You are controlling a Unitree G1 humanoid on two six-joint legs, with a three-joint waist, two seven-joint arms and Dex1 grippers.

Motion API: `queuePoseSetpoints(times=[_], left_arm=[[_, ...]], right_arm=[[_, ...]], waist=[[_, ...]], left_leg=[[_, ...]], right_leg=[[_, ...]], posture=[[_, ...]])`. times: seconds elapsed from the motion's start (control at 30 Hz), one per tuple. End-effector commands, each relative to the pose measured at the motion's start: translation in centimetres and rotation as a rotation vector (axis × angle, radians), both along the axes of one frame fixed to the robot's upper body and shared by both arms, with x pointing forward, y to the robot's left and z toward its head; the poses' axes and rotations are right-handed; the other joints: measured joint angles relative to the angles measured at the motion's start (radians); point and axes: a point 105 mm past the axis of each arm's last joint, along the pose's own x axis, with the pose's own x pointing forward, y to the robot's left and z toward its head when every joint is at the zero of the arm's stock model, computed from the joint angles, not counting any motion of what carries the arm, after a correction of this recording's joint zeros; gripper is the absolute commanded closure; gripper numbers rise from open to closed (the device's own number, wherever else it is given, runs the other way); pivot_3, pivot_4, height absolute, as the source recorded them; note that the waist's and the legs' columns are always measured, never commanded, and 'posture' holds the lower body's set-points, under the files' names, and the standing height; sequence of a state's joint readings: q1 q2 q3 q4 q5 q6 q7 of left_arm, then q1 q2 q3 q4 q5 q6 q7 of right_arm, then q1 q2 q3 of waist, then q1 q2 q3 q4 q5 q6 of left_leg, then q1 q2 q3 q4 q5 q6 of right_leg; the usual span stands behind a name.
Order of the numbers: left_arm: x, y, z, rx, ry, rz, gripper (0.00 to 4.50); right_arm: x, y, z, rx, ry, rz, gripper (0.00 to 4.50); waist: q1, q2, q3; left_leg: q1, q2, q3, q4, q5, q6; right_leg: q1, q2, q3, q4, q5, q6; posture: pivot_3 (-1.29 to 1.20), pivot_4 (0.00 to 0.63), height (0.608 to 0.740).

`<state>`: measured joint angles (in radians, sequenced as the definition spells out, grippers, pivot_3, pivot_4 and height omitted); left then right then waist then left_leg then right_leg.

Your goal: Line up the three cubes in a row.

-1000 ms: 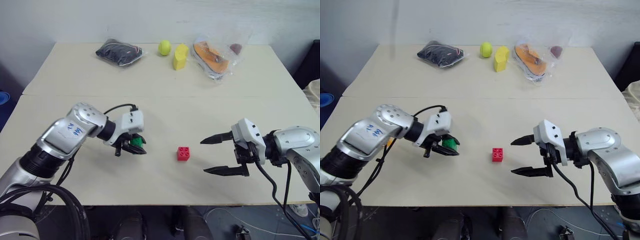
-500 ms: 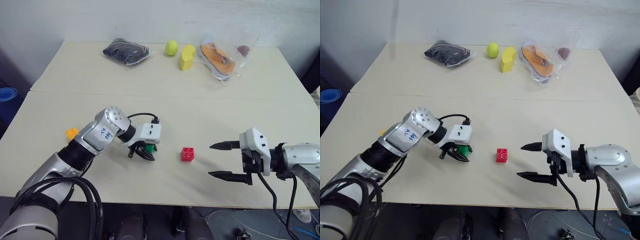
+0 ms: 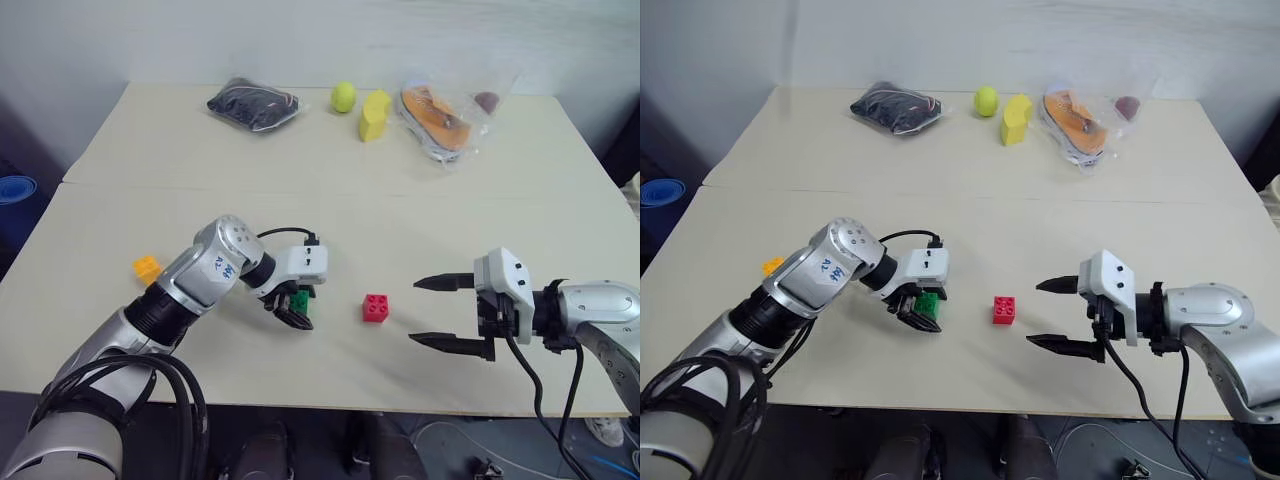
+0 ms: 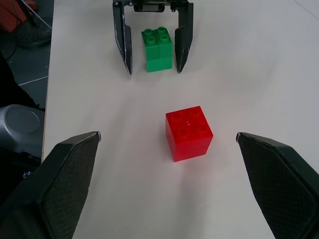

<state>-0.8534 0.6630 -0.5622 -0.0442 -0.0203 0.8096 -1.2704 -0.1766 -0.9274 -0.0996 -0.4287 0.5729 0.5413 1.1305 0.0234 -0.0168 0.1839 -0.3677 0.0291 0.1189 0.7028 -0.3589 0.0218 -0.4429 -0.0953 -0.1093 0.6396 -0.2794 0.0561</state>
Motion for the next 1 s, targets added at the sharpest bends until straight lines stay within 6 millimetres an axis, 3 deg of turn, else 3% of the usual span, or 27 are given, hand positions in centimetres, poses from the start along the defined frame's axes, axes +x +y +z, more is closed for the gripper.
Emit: queuePoseSetpoints(times=[0.03,0.13,0.27,0.43,0.67,0.8,1.0], left_arm=[[0.1,2.4,2.5,-0.046,-0.052,0.102,0.02],[-0.6,6.0,5.2,-0.132,-0.082,0.240,0.02],[-1.7,11.5,6.9,-0.218,-0.163,0.464,0.02],[-5.4,18.9,6.9,-0.276,-0.292,0.727,0.02],[-9.8,26.3,5.5,-0.213,-0.367,1.000,0.02],[-10.6,26.9,4.9,-0.215,-0.351,0.976,0.02],[-6.2,27.4,5.4,-0.135,-0.365,0.863,0.02]], right_arm=[[0.0,0.3,1.0,0.024,-0.028,0.035,0.00],[0.4,0.2,1.8,0.032,-0.040,0.055,0.00],[1.1,0.1,3.1,0.064,-0.043,0.075,0.00],[1.9,0.6,4.1,0.084,-0.032,0.125,0.00],[2.4,1.5,4.9,0.094,-0.026,0.198,0.00],[2.6,1.3,4.9,0.100,-0.022,0.202,0.00],[2.7,1.2,4.9,0.111,-0.020,0.198,0.00]], waist=[[-0.005,0.000,0.000],[-0.015,0.000,0.000],[-0.024,0.000,0.000],[-0.027,0.000,0.000],[-0.022,0.000,0.000],[-0.023,0.000,0.000],[-0.022,0.000,0.000]], left_leg=[[0.000,0.001,0.000,0.000,0.000,0.000],[0.000,0.002,0.000,-0.001,0.000,-0.001],[0.000,0.002,-0.001,-0.001,0.000,-0.001],[-0.001,0.002,-0.001,-0.002,0.000,-0.001],[0.000,0.001,-0.002,-0.002,-0.001,-0.001],[0.000,0.001,-0.002,-0.003,-0.002,-0.002],[0.000,0.001,-0.003,-0.003,-0.003,-0.002]], right_leg=[[0.000,0.000,0.000,0.000,0.000,0.000],[-0.001,0.000,0.000,0.003,0.000,0.000],[-0.001,-0.001,0.000,0.003,0.000,0.000],[-0.001,-0.002,-0.001,0.002,0.000,-0.001],[-0.001,-0.005,-0.001,-0.003,-0.001,-0.001],[-0.001,-0.006,-0.002,-0.003,-0.001,-0.002],[-0.001,-0.008,-0.002,-0.002,-0.001,-0.002]], posture=[[0.00,0.150,0.740],[0.00,0.150,0.740],[0.00,0.150,0.740],[0.00,0.150,0.740],[0.00,0.150,0.740],[0.00,0.150,0.740],[0.00,0.150,0.740]])
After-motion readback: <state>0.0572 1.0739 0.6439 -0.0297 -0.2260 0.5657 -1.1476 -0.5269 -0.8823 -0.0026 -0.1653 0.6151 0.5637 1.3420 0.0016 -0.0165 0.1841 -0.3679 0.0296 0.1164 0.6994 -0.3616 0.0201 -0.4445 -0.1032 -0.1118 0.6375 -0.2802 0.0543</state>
